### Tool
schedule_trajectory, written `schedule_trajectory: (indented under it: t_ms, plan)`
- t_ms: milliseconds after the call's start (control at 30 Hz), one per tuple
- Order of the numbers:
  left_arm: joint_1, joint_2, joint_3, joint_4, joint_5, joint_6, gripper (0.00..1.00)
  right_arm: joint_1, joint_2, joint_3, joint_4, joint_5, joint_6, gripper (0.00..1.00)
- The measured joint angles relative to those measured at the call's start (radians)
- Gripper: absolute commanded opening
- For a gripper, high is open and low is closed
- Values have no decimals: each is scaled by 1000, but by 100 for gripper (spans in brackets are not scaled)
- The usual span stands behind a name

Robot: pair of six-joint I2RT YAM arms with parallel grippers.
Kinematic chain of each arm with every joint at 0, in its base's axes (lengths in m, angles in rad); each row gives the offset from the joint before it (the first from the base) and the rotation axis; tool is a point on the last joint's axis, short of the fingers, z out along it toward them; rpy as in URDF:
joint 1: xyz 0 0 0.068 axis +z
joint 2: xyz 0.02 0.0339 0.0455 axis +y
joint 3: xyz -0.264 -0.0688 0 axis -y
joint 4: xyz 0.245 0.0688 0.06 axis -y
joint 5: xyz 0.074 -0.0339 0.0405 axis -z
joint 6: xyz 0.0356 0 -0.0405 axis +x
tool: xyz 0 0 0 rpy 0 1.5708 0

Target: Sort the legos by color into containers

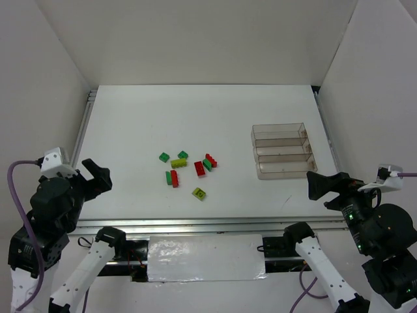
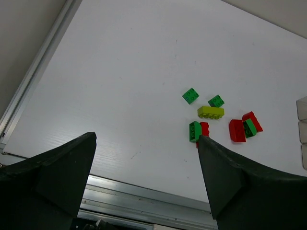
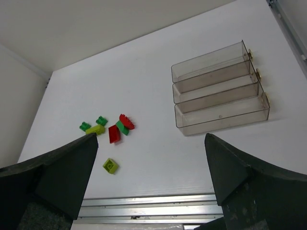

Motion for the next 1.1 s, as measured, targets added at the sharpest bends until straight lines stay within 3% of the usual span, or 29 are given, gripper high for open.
schedule_trajectory:
  t_ms: [233,433,533,800,967,1100]
  plan:
    - [0,7,-25,17,20,0,100,0,-31,-23,40,-54,-25,100]
    - [0,5,-115,102,29,-1,99,0,-8,-224,195,-333,-60,99]
    - [0,18,-179,134,25,-2,100,45,167,-332,303,-458,-58,100]
    - [0,94,-220,188,13,-5,99,527,777,-346,470,-291,-104,96]
    - [0,71,-226,196,10,-5,99,645,1133,-287,579,-191,-188,94]
    - [0,40,-227,205,10,-5,100,698,1299,-282,616,-138,-229,91]
